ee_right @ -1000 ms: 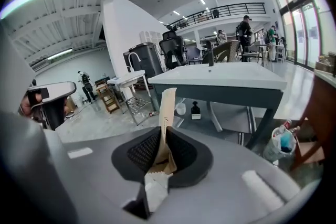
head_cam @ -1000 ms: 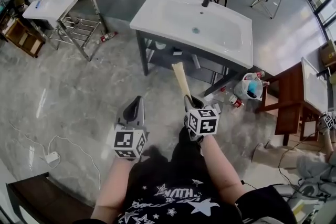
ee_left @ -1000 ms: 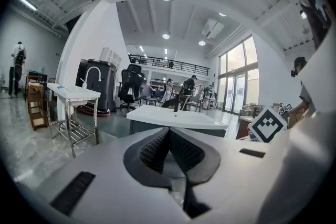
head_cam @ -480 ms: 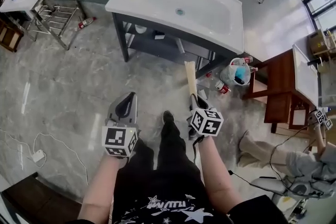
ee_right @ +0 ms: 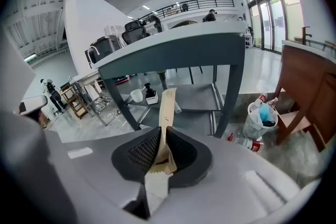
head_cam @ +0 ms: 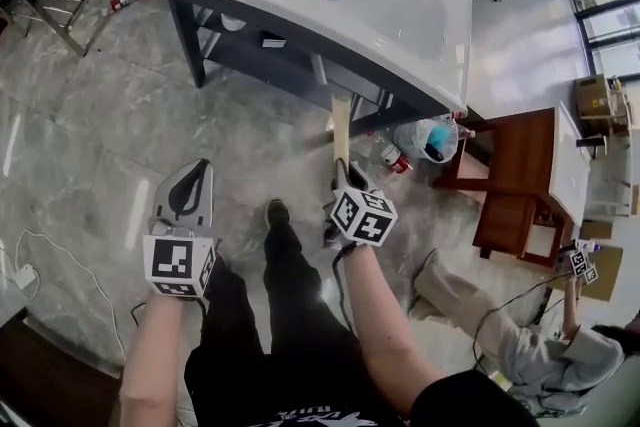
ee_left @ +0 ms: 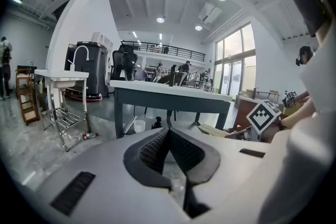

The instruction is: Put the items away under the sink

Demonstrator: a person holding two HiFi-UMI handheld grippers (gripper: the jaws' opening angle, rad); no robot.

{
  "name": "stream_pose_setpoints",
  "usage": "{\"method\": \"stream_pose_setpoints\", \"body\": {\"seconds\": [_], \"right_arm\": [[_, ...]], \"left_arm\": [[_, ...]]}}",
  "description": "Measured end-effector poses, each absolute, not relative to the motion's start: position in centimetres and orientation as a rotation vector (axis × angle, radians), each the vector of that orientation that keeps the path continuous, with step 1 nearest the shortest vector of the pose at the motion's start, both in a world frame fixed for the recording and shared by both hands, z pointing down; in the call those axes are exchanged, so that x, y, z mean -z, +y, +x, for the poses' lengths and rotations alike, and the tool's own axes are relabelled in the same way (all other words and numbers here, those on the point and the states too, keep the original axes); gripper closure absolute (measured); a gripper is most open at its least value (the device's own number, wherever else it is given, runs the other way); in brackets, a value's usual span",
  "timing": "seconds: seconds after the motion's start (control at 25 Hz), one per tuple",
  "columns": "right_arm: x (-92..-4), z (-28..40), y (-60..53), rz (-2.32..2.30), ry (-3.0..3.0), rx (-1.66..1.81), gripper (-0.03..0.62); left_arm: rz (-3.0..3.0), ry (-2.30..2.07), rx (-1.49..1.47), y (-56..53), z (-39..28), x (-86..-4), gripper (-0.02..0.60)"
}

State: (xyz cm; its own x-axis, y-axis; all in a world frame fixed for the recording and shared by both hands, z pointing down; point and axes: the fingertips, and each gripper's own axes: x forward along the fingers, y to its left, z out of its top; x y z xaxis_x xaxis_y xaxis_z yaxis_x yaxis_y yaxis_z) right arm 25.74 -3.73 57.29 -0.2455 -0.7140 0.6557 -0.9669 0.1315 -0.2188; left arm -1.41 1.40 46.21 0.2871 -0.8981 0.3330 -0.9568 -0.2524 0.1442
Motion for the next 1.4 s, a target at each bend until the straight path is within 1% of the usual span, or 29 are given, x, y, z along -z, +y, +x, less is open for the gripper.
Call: {"method": "stream_pose_setpoints", "body": {"seconds": [0.28, 0.56, 0.84, 1.12, 1.4], "right_arm": [[-62.9, 28.0, -9.3, 1.653, -2.009, -0.872, 0.559], [-67.0, 29.4, -12.9, 1.607, -2.004, -0.857, 0.559], [-69.8, 30.2, -17.3, 1.615, -2.007, -0.852, 0.559], [-72.4, 29.9, -21.5, 1.626, -2.01, -0.81, 0.559], [-73.3, 29.8, -25.7, 1.667, -2.005, -0.751, 0.559]], "left_arm": [[2.204, -1.698, -0.273, -3.0, 1.0, -51.5, 0.572], [2.21, -1.628, -0.311, -7.4, 6.1, -57.0, 0.572], [2.235, -1.541, -0.33, -10.9, 10.2, -60.5, 0.572], [2.205, -1.528, -0.358, -13.2, 10.9, -63.0, 0.572], [2.188, -1.532, -0.369, -14.9, 10.1, -63.9, 0.572]]}}
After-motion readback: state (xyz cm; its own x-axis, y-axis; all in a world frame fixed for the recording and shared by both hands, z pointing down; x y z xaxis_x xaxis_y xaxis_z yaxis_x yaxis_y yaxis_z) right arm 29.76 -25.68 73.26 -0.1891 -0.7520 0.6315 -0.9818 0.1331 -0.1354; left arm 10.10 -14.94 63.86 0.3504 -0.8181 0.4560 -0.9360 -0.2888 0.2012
